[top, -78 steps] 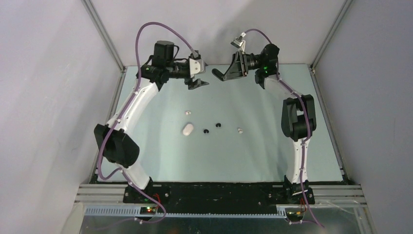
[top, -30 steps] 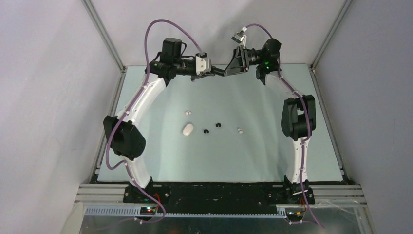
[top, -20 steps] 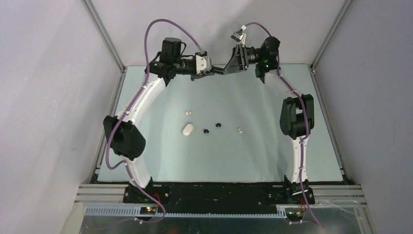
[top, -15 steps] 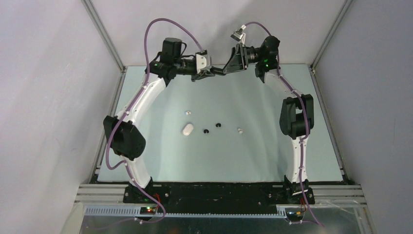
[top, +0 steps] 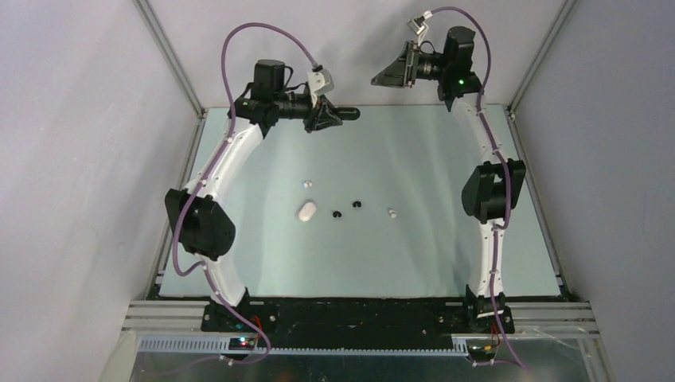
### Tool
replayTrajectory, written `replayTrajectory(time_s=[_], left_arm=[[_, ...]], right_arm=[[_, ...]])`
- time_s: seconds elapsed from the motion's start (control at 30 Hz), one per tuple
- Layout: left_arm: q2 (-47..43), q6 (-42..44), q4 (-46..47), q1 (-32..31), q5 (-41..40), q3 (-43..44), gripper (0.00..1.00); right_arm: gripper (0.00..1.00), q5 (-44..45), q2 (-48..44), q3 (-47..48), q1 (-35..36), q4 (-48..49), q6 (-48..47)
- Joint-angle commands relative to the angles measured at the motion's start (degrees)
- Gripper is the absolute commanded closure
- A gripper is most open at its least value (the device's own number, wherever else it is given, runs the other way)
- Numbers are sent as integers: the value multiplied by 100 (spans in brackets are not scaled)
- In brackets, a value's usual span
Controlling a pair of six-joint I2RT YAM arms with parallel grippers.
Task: Insert the wireless bluetooth earbuds into the charging case
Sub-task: Pick up the charging case at the center of the board.
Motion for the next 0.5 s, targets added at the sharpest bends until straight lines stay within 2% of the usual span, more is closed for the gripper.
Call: replayTrajectory(time_s=[0.0, 0.03, 0.07, 0.1, 0.13, 0.17, 0.2, 0.27, 0.3, 0.37, 0.47], left_arm=[[-44, -889, 40, 78, -76, 194, 100], [-35, -1015, 43, 93, -92, 194, 100], [-7, -1077, 41, 126, -109, 189, 100], [4, -1192, 43, 154, -148, 173, 100], [6, -1245, 43, 166, -202, 161, 100], [-8, -1313, 45, 186, -221, 128, 100], [-18, -1335, 39, 195, -264, 104, 100], [-76, -1314, 44, 210, -343, 0, 100], [-103, -1280, 41, 206, -366, -70, 100], [-139, -1265, 38, 205, -482, -167, 100], [-199, -1175, 33, 200, -751, -308, 100]], right_arm=[[0, 2496, -1107, -255, 116, -1816, -3501], [1, 3079, -1358, -529, 235, -1490, -4341], [1, 3342, -1957, -1468, 303, -1084, -4675], [1, 3600, -2262, -1975, 426, -55, -5186], [1, 3580, -2735, -2915, 482, 380, -5400], [0, 3335, -2893, -3212, 581, 768, -5831], [1, 3171, -3071, -3457, 630, 695, -6026], [2, 2749, -3020, -3074, 766, -386, -6564], [10, 2441, -2952, -2861, 839, -1322, -6847], [19, 2059, -2654, -2171, 940, -2584, -7168], [25, 2130, -2050, -1010, 1168, -4298, -7573]])
